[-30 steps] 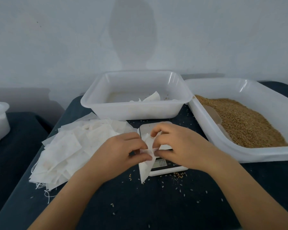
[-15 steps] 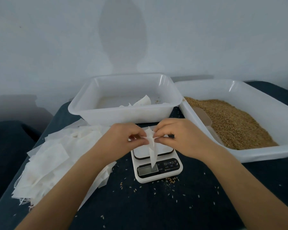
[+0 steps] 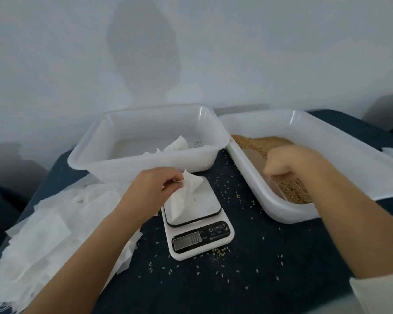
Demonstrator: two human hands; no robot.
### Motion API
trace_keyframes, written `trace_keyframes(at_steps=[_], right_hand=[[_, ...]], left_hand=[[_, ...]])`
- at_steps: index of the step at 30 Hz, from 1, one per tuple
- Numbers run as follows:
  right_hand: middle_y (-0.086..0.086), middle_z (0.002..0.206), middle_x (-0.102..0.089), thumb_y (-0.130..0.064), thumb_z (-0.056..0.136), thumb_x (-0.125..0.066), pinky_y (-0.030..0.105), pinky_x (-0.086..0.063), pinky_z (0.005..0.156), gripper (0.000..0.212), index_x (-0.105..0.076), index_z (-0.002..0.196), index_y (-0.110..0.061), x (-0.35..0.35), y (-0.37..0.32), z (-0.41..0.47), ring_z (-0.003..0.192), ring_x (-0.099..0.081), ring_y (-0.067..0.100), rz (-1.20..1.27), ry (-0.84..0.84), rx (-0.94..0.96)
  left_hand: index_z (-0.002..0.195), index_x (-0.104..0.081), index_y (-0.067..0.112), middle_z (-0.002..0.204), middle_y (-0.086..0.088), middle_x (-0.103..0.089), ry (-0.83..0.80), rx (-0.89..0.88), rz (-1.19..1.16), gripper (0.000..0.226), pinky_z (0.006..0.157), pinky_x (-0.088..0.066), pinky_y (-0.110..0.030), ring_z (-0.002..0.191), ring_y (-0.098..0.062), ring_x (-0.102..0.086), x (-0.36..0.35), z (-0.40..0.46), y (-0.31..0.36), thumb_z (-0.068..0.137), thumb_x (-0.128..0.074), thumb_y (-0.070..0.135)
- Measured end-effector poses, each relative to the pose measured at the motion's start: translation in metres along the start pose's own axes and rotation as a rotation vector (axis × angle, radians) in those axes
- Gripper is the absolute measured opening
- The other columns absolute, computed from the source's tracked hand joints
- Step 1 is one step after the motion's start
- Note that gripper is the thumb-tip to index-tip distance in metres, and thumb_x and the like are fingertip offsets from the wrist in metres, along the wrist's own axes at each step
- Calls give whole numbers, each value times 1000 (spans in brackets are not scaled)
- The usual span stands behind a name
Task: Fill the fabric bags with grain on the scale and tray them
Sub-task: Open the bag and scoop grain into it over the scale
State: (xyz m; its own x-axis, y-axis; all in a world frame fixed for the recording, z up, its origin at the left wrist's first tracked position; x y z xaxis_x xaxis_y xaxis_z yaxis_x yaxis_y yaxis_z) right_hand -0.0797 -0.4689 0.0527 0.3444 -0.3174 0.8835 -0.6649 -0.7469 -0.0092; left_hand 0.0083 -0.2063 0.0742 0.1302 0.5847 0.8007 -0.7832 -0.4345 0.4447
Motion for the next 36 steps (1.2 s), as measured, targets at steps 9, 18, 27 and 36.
trace_keyframes(at_steps=[9,18,27,36], right_hand=[[22,117,-58,-21,99,-45,36,-54,67,50,-35,143,1,-24,6,10,99,-61,34,266,-117,-72],[9,59,-47,-30,100,-40,29,-39,63,36,-45,74,-6,17,-10,4,62,-45,21,201,70,-23],[17,124,-58,-29,101,-37,36,-47,96,45,-54,128,3,22,-25,39,107,-57,29,143,222,29],[18,126,-56,-42,100,-38,33,-43,80,55,-51,130,2,29,1,38,97,-55,27,213,315,63]], left_hand=[[89,-71,14,80,21,-56,9,-75,-29,7,72,-36,0,76,16,-52,-7,-4,6,85,-66,12],[90,-71,7,87,13,-60,29,-152,-32,10,77,-36,0,84,7,-49,-3,-3,6,84,-65,2],[92,-69,15,83,30,-55,30,-69,-70,12,74,-38,-2,84,8,-53,-10,-7,-2,84,-66,7],[89,-69,18,80,26,-58,45,-31,-88,13,73,-39,-2,84,1,-56,-10,-6,-9,83,-66,7]])
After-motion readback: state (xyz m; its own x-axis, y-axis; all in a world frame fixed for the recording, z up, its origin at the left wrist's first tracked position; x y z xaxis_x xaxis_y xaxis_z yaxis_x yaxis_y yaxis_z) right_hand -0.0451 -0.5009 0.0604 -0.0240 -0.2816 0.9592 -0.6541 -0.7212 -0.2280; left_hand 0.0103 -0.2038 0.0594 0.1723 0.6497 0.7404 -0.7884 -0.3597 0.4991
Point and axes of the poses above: each hand's wrist, its own z-axis towards the middle knuckle, its own x-axis out of the back of the hand, y = z × x, the point moved 8 cm from there along z, towards the middle knuckle
